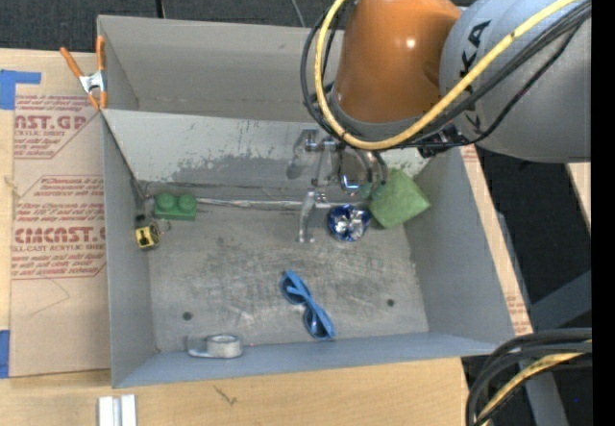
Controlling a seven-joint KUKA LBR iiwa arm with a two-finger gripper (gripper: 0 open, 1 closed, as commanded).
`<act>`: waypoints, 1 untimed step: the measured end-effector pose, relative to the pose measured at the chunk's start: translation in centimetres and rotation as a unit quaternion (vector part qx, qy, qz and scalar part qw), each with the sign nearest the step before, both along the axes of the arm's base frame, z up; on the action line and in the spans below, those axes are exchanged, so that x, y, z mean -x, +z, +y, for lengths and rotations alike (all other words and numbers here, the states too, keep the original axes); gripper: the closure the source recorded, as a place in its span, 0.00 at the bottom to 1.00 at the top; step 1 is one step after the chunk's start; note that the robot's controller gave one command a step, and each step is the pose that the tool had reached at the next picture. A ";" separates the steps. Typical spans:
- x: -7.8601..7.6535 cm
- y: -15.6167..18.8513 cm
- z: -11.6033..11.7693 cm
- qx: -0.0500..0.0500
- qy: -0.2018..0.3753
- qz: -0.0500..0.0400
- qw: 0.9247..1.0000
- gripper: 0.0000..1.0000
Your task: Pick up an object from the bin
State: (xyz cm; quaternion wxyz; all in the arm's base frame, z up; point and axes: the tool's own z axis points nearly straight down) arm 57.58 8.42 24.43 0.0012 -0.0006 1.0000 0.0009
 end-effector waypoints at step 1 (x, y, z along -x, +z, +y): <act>4.9 -15.9 -3.8 0.001 0.037 0.006 0.999 0.00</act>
Offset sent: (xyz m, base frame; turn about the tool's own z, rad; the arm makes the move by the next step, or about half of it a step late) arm -0.0465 -0.0376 -0.1533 -0.0752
